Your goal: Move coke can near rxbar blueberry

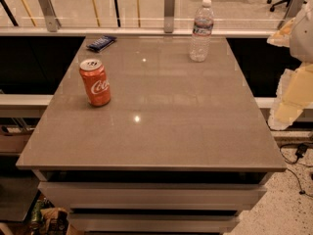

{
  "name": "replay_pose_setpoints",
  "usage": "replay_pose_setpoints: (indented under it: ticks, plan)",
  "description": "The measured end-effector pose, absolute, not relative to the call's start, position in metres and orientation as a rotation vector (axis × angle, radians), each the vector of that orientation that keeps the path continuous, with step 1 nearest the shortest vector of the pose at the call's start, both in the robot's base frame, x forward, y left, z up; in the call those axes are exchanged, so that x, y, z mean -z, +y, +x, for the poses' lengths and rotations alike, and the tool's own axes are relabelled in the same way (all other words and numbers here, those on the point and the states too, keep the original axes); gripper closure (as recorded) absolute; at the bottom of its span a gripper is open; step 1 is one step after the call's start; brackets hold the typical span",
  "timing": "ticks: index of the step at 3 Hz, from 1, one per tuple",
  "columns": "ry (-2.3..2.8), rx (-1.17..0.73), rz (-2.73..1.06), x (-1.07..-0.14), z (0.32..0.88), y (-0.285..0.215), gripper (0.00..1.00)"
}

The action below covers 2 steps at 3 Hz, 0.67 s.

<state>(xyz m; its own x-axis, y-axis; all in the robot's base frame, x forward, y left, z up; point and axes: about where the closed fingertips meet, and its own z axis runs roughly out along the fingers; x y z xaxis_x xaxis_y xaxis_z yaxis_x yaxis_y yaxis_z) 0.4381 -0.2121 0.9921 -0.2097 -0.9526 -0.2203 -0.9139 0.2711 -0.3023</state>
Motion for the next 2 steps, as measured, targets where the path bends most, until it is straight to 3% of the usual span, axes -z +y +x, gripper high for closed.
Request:
replay_pose_setpoints:
  ticks: [2]
  plan:
    - [2.17,0.141,-1.602,-0.9928,0.4455,-0.2096,0.0]
